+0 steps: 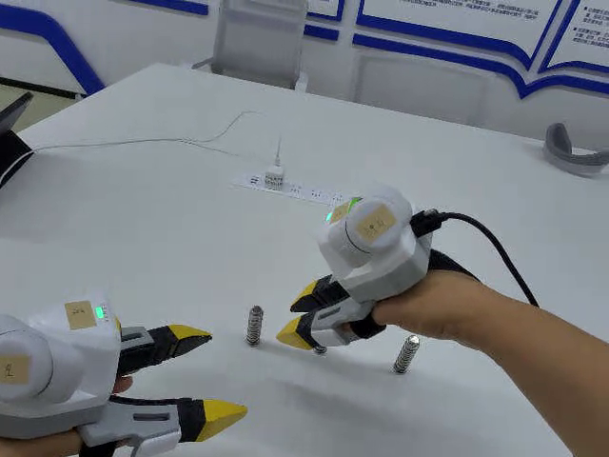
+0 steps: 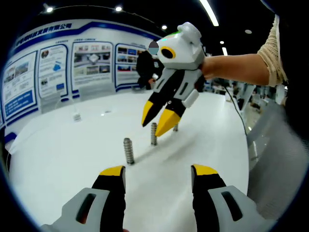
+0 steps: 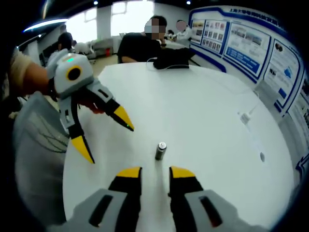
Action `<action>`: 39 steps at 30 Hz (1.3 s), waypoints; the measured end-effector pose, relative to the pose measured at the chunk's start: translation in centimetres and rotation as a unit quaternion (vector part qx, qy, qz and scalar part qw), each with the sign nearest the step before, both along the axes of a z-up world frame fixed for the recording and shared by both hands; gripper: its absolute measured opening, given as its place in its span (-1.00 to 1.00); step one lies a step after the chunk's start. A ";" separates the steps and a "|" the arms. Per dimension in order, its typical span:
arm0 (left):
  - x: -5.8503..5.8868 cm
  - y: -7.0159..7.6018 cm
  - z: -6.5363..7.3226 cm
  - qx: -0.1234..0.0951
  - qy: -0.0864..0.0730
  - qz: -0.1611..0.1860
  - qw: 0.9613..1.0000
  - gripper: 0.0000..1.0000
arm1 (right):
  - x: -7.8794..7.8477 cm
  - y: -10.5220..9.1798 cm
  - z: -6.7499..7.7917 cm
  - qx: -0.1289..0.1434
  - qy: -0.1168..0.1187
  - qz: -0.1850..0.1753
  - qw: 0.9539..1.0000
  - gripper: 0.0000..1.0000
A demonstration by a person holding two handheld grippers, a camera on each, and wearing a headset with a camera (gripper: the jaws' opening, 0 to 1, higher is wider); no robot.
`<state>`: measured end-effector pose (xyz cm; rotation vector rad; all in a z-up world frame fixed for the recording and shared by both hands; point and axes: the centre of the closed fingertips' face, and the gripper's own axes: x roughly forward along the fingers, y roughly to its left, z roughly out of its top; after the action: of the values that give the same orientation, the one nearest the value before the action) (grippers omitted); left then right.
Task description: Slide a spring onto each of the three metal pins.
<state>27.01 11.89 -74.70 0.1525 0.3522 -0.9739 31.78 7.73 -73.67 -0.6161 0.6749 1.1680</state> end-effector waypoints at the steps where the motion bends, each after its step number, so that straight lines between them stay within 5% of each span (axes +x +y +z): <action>1: 0.0 0.0 0.1 0.000 0.000 0.000 1.000 0.12 | -0.2 -0.1 0.2 0.005 0.000 -0.003 1.000 -0.53; 24: -0.6 -0.4 0.5 0.002 -0.002 -0.008 1.000 0.22 | -4.0 -4.6 0.0 0.055 0.003 -0.062 0.997 -0.46; 39: -0.7 -0.6 0.6 0.002 -0.001 -0.010 1.000 0.26 | -4.8 -8.1 0.0 0.078 -0.001 -0.110 0.991 -0.36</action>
<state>26.26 11.29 -74.08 0.1618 0.3510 -0.9931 26.95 -0.39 -73.64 -0.3998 0.6269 1.0043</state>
